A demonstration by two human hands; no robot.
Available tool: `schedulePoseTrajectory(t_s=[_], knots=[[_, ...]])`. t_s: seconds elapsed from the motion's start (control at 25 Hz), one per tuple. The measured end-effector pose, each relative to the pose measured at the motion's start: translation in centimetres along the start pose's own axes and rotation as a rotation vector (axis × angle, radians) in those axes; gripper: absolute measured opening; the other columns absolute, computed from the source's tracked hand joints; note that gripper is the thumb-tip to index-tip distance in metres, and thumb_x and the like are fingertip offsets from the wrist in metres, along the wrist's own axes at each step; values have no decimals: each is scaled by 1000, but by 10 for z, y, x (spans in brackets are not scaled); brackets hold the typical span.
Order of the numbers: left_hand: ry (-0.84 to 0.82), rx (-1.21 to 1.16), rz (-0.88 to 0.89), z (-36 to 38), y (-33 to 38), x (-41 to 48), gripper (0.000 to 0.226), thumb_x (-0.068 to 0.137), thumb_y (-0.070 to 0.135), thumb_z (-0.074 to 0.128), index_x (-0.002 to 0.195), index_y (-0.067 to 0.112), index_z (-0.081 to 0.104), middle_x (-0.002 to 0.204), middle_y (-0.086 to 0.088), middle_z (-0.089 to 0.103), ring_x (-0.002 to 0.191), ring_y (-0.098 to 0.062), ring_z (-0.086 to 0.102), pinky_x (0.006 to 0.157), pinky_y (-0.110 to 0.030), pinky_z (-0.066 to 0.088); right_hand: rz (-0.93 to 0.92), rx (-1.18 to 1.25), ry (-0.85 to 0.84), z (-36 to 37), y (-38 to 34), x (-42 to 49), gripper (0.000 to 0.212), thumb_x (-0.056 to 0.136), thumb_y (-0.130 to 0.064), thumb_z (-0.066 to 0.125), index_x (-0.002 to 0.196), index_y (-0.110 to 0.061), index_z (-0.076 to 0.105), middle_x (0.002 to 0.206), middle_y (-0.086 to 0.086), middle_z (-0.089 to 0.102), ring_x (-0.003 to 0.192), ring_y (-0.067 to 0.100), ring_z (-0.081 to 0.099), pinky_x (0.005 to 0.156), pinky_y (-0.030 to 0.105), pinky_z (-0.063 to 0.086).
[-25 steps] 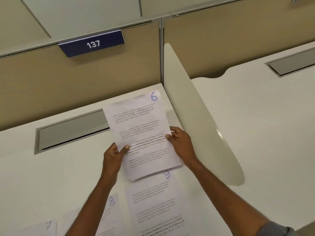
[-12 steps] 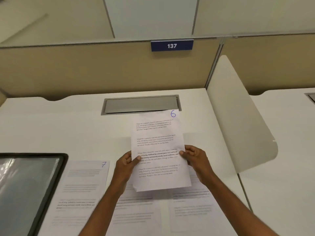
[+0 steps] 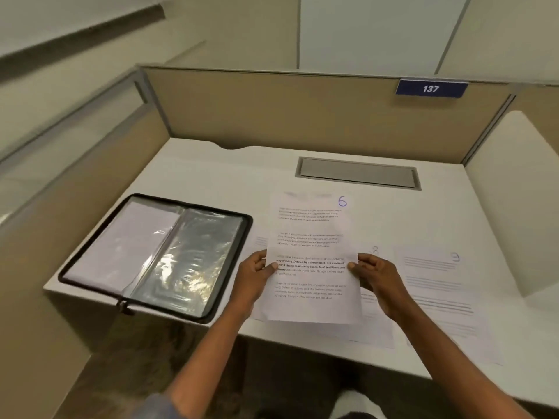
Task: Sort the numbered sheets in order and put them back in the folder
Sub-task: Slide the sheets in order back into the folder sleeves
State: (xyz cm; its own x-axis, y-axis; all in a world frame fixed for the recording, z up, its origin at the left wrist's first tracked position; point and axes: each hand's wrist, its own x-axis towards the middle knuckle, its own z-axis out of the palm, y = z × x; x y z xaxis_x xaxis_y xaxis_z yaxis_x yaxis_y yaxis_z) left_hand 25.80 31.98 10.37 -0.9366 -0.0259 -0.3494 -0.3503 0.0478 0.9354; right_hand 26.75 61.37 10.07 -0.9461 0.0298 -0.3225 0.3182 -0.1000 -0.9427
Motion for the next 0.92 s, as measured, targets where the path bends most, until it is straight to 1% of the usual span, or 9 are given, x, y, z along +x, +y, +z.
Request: schedulePoseTrajectory(t_s=[0.04,0.12,0.24,0.36,0.44,0.6,0.72,0.8,0.92], knots=[[26,2,3,-20,-2,-6,30,96,14,71,123,23,66,117,2,76,105,-18,73,94,-44,59,4,-8,-27,18,0,-4,26,93,-8,70,119,-4,70,110,13,77,105,32,73,85,35,61],[82,3,8,-57,-6,-17,30,95,13,71,124,21,66,115,1,76,101,-18,74,91,-45,60,11,-30,-87,53,-1,-7,26,93,-8,70,119,-4,71,110,13,77,105,32,73,83,33,61],[143,-31,-10,-106,-15,-30,30,94,12,72,122,22,66,111,3,77,98,-19,75,88,-46,62,40,-67,-165,102,3,-4,26,93,-9,70,119,-5,71,111,12,77,105,32,73,87,37,59],[188,-23,-37,-144,-26,-33,32,95,13,72,123,24,64,113,1,76,99,-20,75,87,-47,62,66,-90,-228,145,9,8,26,94,-11,70,120,-6,71,112,11,77,106,30,73,93,41,58],[202,-17,-55,-168,-34,-26,32,95,12,71,124,23,64,112,0,76,99,-22,75,87,-47,62,81,-97,-247,173,14,18,24,94,-12,70,118,-6,71,113,10,77,106,29,73,93,41,58],[179,42,-95,-218,-39,13,29,95,13,70,121,24,64,108,3,77,94,-21,76,77,-42,62,139,-69,-221,222,34,55,24,93,-12,71,117,-5,71,114,8,77,108,27,73,93,39,59],[164,69,-114,-249,-36,54,24,95,9,70,114,22,65,106,2,76,95,-23,74,74,-38,58,178,-83,-198,252,39,83,25,93,-14,71,117,-6,71,114,5,77,108,24,73,95,40,59],[116,116,-135,-269,-33,84,23,95,7,69,111,23,65,107,0,76,94,-22,73,74,-38,58,205,-47,-159,269,43,98,26,94,-13,71,119,-6,70,114,5,77,107,23,73,92,38,59],[47,133,-122,-286,-28,128,25,96,9,69,117,21,65,112,-4,75,97,-25,73,81,-44,60,223,-11,-104,288,41,117,28,94,-11,70,121,-6,69,115,6,76,107,24,73,92,37,59]])
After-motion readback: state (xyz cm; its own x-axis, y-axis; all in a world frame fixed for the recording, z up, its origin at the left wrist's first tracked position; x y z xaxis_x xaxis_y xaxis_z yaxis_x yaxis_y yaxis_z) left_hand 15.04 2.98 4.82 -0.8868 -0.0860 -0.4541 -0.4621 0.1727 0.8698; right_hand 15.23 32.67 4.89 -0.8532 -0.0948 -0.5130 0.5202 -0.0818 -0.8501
